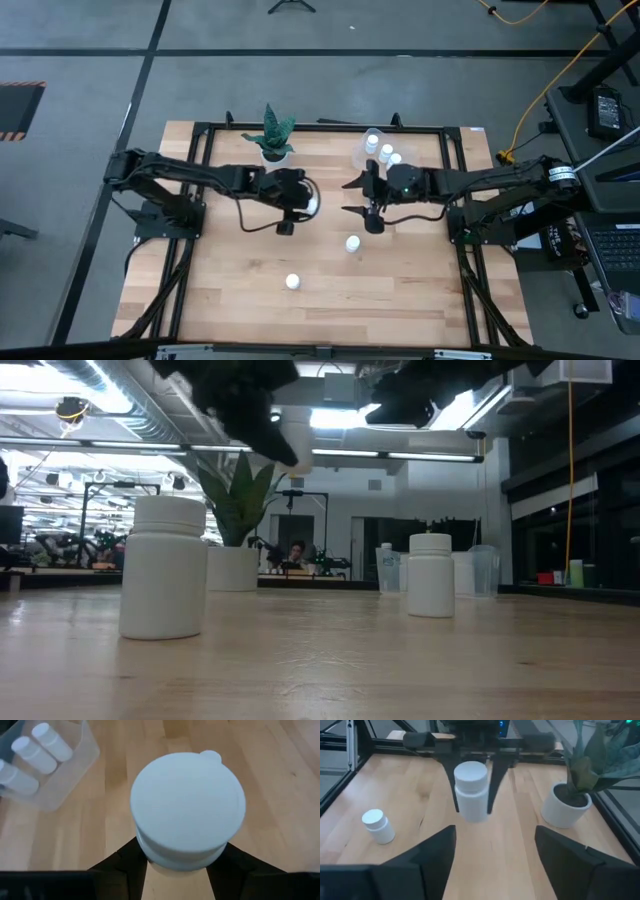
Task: Pick and place pill bottles into a basket
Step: Put the white pill bottle into the transparent bin
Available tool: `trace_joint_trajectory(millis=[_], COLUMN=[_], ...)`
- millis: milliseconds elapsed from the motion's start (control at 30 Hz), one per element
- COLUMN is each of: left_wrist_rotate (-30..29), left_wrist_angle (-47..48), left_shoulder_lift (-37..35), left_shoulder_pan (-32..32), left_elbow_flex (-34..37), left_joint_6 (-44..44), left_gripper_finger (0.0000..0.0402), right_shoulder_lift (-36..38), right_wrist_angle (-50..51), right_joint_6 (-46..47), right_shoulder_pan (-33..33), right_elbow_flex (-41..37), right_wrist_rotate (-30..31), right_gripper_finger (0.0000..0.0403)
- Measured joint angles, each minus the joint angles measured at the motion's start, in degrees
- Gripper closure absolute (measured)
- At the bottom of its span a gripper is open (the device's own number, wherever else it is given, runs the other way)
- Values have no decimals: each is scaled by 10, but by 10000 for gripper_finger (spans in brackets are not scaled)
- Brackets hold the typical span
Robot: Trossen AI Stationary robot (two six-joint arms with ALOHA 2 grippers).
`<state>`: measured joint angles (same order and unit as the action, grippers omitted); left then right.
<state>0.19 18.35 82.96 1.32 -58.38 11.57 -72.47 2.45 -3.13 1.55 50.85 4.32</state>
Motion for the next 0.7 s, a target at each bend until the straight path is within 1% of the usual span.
trace_joint_trajectory(millis=[167, 367, 533, 700], left_wrist_rotate=[0, 0, 0, 5], left_wrist_angle=[11, 10, 11, -2], left_shoulder_lift=[45, 77, 83, 83], left_shoulder_pan=[0, 1, 2, 13], left_elbow_flex=[-53, -84, -87, -88], left_joint_6=[31, 38, 38, 37], left_gripper_finger=[241, 241, 241, 241], right_shoulder_lift=[0, 0, -5, -46], right_wrist_angle=[5, 5, 4, 20], right_joint_6=[1, 15, 13, -18], right_shoulder_pan=[12, 16, 16, 21], right_elbow_flex=[0, 0, 2, 45], right_wrist_rotate=[-1, -1, 4, 13], right_gripper_finger=[124, 124, 124, 124])
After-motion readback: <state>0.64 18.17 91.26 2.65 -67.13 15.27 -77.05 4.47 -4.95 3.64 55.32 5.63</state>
